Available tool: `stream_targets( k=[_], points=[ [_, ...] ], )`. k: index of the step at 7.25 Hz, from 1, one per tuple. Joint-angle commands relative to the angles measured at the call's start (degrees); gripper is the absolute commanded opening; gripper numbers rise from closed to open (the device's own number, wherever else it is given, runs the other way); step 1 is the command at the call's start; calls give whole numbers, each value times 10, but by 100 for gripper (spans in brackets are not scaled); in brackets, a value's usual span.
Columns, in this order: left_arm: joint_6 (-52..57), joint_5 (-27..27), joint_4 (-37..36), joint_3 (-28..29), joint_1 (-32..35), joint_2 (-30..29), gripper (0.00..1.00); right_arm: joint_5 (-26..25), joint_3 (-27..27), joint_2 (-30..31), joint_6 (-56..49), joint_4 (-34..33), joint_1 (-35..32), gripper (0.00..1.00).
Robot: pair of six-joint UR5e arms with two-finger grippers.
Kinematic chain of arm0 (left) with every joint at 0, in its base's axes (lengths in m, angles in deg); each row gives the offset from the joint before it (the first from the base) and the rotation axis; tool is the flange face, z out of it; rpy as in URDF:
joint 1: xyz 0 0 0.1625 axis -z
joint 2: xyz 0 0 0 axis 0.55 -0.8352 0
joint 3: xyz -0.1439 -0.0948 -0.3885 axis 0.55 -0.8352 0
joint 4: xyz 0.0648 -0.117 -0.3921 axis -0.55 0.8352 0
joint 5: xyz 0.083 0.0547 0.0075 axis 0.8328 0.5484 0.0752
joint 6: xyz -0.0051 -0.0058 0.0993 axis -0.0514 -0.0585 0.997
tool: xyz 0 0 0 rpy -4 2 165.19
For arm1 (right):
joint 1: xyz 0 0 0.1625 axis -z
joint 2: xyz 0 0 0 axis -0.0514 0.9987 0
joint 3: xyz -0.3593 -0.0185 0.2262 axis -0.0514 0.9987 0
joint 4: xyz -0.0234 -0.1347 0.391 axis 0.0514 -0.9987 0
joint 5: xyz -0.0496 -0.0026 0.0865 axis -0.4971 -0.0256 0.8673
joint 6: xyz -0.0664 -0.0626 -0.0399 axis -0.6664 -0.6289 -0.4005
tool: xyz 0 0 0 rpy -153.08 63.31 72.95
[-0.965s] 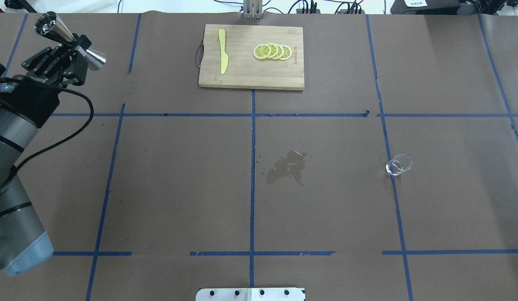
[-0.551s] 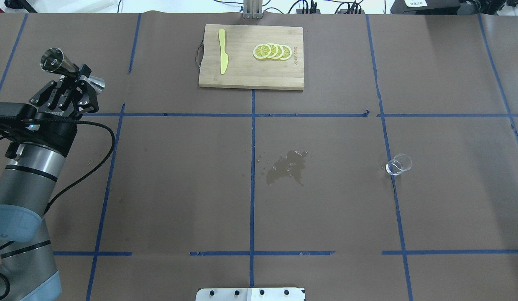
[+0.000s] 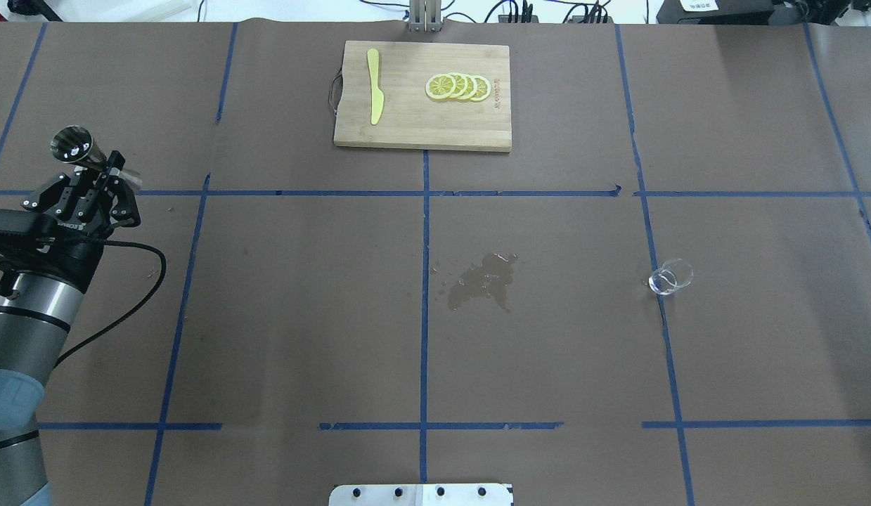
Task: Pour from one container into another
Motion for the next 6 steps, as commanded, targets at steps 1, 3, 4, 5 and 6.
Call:
stream_targets(
  k=[1, 3, 4, 5, 6],
  points=[
    [-44, -10, 5, 37, -24, 10, 0, 0, 0, 0, 0, 0, 0, 100],
    [-95, -13, 7, 53, -56, 9, 0, -1, 0, 0, 0, 0, 0, 100],
    [-131, -11, 11, 77, -69, 9, 0, -1, 0, -1, 0, 0, 0, 100],
    [-141, -1, 12, 92, -76, 9, 0, -1, 0, -1, -1, 0, 0, 100],
    [-155, 24, 12, 114, -90, 9, 0, -1, 0, -1, 0, 0, 0, 100]
  ],
)
